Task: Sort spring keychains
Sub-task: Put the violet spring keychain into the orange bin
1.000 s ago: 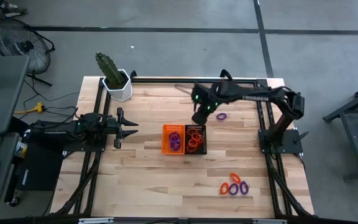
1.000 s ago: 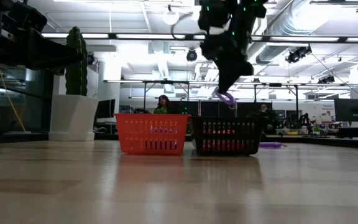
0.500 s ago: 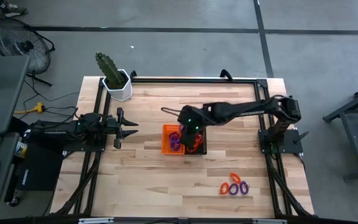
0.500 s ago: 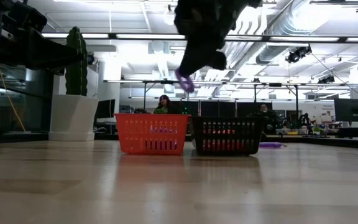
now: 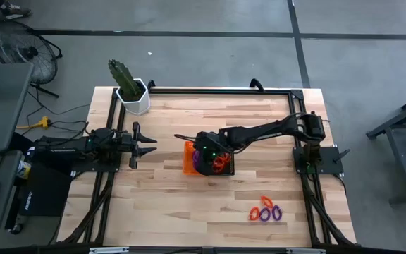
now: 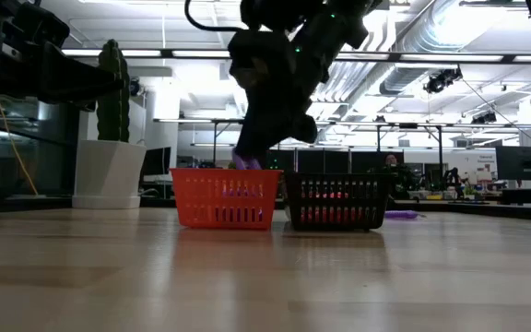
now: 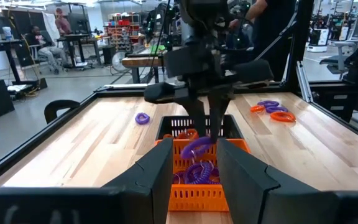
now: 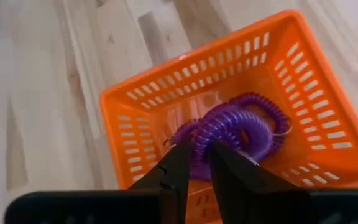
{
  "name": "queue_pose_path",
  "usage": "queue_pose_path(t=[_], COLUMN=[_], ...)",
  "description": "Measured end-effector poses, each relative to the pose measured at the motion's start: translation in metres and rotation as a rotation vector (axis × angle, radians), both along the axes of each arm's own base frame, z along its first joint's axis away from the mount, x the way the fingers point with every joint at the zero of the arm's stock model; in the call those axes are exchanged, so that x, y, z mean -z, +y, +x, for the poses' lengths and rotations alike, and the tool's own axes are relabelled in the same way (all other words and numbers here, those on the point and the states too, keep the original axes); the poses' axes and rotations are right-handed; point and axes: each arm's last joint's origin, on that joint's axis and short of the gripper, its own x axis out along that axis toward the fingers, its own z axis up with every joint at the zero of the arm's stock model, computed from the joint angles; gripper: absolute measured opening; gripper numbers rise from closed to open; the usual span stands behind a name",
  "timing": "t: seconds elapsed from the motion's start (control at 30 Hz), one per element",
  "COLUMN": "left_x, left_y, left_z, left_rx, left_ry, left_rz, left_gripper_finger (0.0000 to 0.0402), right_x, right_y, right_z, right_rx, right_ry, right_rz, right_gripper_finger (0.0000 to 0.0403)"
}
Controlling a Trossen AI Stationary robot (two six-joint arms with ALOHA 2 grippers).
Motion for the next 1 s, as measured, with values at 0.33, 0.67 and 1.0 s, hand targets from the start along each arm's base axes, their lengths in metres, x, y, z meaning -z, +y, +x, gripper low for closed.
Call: queue_pose_path(t=[0.33, 0.67, 1.0], left_x=[0.000, 0.000, 0.000], left_y=[0.000, 0.000, 0.000], left_z=[0.000, 0.000, 0.000], left_rx=[0.000, 0.000, 0.000], left_ry=[0.000, 0.000, 0.000], left_rz=[0.000, 0.000, 0.000], left_gripper_finger=[0.0122, 0.0122, 0.0122], right_x=[0.001, -0.027, -0.052], right_y=[0.013, 0.022, -0.056], right_z=[-0.002, -0.029, -0.089], right_rx=[0.087, 0.377, 0.728], right_ry=[0.015, 0.064, 0.400], right_rz=[-0.055, -0.116, -0.050], right_gripper_finger=[0.0134, 0.0219, 0.0226])
